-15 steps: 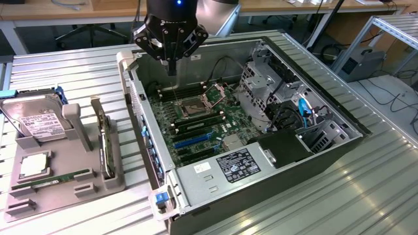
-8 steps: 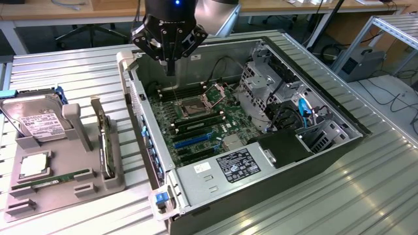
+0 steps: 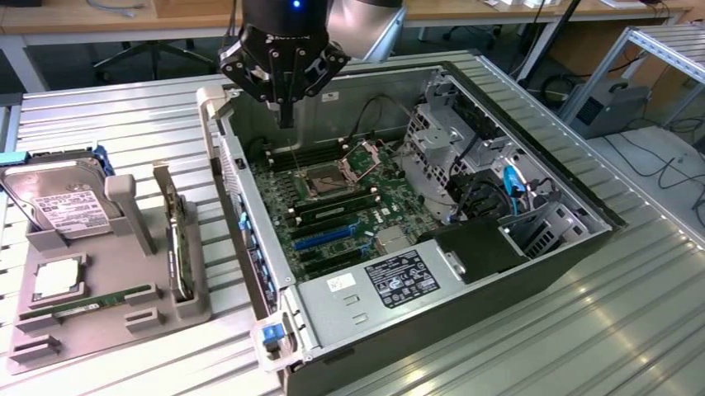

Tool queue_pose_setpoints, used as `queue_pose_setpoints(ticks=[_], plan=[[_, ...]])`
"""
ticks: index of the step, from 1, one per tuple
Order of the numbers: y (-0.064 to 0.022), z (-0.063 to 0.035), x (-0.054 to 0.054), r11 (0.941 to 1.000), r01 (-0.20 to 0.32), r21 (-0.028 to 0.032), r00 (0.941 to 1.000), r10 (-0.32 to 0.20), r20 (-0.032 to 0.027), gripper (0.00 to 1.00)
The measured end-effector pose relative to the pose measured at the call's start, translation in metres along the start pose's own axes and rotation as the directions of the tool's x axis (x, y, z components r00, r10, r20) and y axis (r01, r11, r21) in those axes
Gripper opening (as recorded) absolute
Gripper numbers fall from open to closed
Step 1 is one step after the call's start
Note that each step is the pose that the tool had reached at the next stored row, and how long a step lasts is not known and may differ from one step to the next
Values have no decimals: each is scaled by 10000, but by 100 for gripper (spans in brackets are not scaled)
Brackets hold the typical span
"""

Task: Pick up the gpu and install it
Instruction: 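Reach for the gpu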

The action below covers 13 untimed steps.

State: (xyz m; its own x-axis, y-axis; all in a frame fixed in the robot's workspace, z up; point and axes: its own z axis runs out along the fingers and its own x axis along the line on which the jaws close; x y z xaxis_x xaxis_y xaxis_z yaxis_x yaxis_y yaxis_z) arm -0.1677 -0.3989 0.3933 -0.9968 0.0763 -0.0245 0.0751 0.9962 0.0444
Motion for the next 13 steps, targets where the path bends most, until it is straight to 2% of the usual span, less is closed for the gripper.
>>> queue_pose_setpoints(ticks=[13], plan=[[-2,-1,26,10000,1,1,10000,-1,0,11]])
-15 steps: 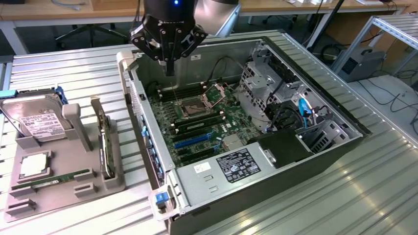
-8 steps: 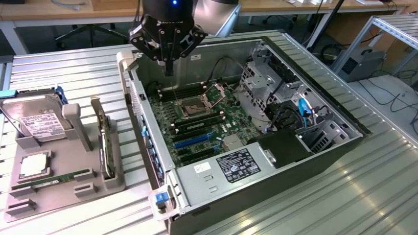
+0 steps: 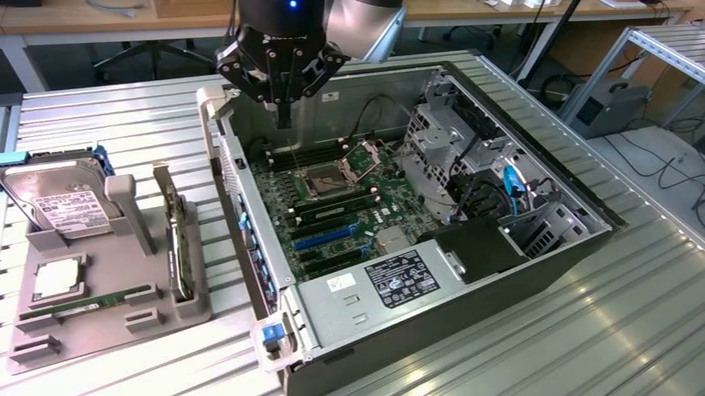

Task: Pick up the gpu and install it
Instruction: 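Reach for the gpu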

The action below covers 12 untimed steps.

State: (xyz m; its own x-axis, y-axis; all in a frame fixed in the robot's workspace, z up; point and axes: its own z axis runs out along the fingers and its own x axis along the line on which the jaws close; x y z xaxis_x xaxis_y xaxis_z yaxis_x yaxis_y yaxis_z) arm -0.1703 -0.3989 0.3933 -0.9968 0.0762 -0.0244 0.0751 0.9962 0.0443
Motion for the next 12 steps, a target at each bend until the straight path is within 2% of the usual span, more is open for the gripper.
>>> queue_pose_setpoints(ticks=[12], plan=[[-2,-1,29,10000,-1,0,10000,1,0,11]])
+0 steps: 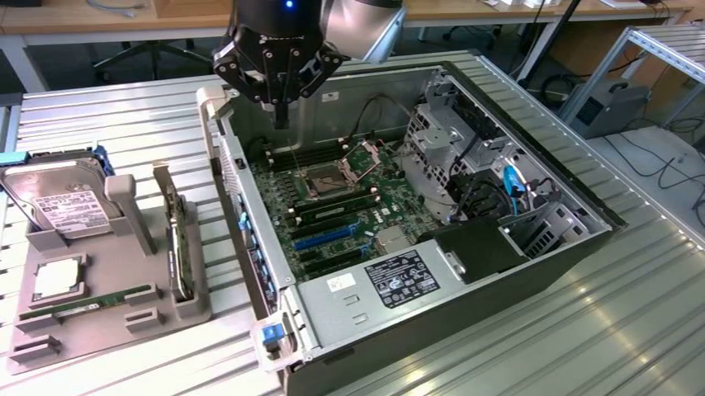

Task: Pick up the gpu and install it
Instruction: 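Reach for the gpu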

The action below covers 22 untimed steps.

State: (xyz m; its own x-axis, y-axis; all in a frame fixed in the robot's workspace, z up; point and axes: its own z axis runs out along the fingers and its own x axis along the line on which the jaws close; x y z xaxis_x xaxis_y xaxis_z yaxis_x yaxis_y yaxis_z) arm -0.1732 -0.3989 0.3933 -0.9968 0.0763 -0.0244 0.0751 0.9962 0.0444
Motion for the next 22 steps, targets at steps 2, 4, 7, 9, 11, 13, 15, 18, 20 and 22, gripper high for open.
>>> queue_pose_setpoints(ticks=[2,4,7,9,11,13,15,18,20,22], plan=[[0,0,7,10000,0,0,10000,0,0,11],[-1,0,13,10000,0,0,10000,0,0,11],[-2,0,20,10000,1,0,10000,-1,0,11],[-2,-1,24,10000,0,0,10000,0,0,11],[-2,-1,28,10000,0,0,10000,0,0,11],[-2,-1,33,10000,0,0,10000,0,-1,11],[-3,-1,38,10000,0,0,10000,0,0,11],[-3,-1,45,10000,0,0,10000,0,1,11],[-4,-1,50,10000,1,0,10000,-1,0,11],[-4,-2,54,10000,0,0,10000,0,0,11]])
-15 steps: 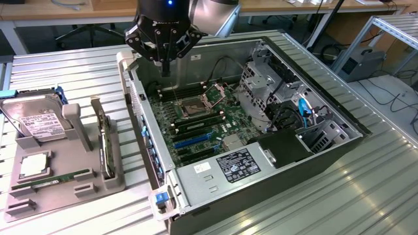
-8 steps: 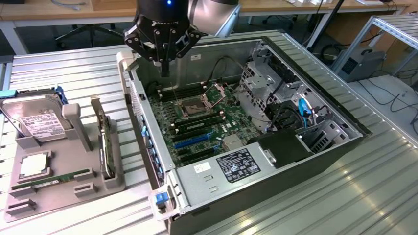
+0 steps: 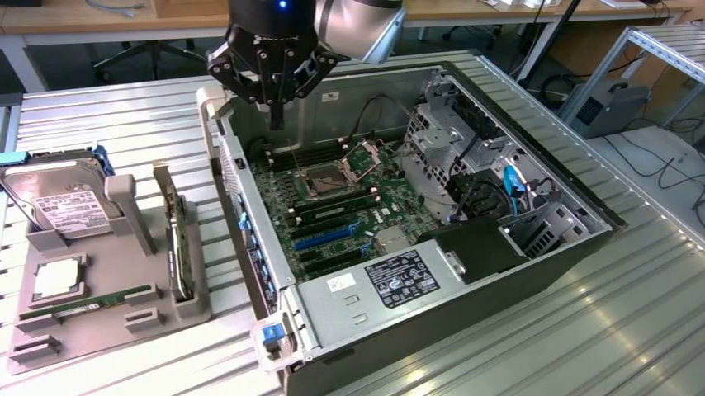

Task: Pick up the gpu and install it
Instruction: 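Reach for the gpu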

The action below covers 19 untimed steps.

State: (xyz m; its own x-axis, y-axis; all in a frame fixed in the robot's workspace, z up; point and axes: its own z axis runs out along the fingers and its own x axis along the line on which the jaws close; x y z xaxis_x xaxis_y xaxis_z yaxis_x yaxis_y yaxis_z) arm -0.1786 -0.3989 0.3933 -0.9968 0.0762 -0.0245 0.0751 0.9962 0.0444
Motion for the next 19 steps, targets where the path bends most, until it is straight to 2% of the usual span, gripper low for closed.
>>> queue_pose_setpoints(ticks=[19], plan=[[-5,-2,66,10000,0,0,10000,0,0,11]])
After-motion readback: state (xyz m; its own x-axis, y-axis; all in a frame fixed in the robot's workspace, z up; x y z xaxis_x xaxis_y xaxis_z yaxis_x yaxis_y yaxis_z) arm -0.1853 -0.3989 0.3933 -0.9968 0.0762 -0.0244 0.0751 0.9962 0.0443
